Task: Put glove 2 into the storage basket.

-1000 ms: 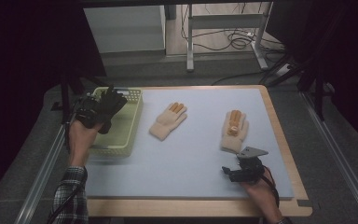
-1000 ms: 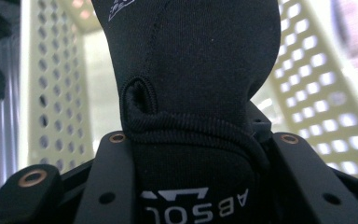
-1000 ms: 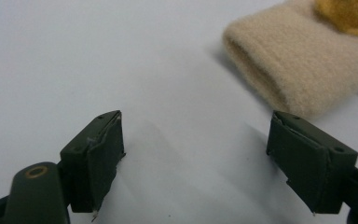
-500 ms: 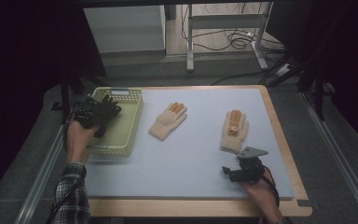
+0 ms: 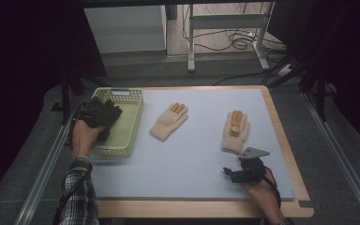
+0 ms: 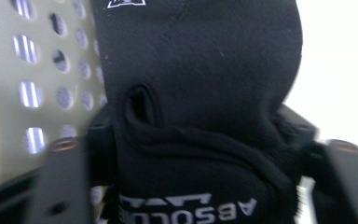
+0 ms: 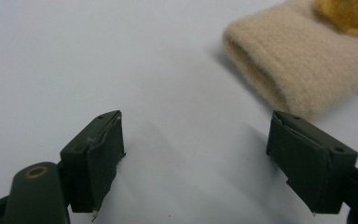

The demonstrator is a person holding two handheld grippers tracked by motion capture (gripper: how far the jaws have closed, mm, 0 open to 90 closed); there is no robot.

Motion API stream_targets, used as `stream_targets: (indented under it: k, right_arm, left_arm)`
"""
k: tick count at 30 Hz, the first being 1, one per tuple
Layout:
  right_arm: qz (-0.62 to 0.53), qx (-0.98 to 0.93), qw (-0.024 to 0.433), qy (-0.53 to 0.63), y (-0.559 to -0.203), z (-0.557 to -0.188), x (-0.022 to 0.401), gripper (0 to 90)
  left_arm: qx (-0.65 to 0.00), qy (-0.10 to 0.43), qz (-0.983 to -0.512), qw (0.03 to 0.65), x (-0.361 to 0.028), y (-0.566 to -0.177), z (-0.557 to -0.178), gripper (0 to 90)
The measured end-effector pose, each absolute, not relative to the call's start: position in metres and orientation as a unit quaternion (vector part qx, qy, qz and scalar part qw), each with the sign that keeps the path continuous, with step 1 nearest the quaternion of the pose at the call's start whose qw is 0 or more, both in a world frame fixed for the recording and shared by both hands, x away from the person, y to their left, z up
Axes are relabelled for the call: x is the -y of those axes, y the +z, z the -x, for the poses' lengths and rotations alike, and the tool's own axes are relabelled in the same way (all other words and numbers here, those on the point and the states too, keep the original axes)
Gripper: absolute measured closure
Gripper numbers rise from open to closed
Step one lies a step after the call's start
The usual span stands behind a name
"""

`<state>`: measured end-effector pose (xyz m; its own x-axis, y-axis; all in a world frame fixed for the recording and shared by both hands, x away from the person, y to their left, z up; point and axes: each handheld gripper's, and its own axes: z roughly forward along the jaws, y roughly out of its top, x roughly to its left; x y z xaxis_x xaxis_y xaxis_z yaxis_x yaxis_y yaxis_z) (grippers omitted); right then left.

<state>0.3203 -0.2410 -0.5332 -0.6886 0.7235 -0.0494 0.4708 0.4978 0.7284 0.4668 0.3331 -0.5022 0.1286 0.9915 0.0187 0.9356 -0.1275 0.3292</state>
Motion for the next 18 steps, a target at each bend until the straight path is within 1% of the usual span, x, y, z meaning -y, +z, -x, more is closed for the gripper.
stream_targets:
  k: [1, 3, 6, 12, 15, 18]
  right_arm:
    - [-0.353, -0.847, 0.177, 0.356, -0.533, -0.320, 0.241, 18.4]
    - [-0.353, -0.847, 0.177, 0.356, -0.533, -0.320, 0.241, 18.4]
    - [-0.353, -0.847, 0.177, 0.356, -0.533, -0.320, 0.241, 18.4]
    - [-0.353, -0.847, 0.177, 0.356, -0.533, -0.320, 0.241, 18.4]
    - [-0.353, -0.847, 0.177, 0.356, -0.533, -0.320, 0.241, 18.4]
    - [-0.353, -0.847, 0.177, 0.356, -0.533, -0.320, 0.241, 18.4]
  left_arm:
    - [-0.648, 0.112, -0.744, 0.120, -0.332, -0.502, -0.467, 20.1]
    - [-0.646, 0.114, -0.746, 0.115, -0.330, -0.500, -0.466, 8.1]
    - [-0.638, 0.120, -0.751, 0.122, -0.328, -0.494, -0.461, 3.5]
    - [-0.628, 0.126, -0.746, 0.181, -0.336, -0.480, -0.448, 2.3]
    - [-0.623, 0.129, -0.750, 0.181, -0.337, -0.482, -0.445, 2.3]
    - [-0.615, 0.133, -0.758, 0.175, -0.336, -0.487, -0.444, 6.1]
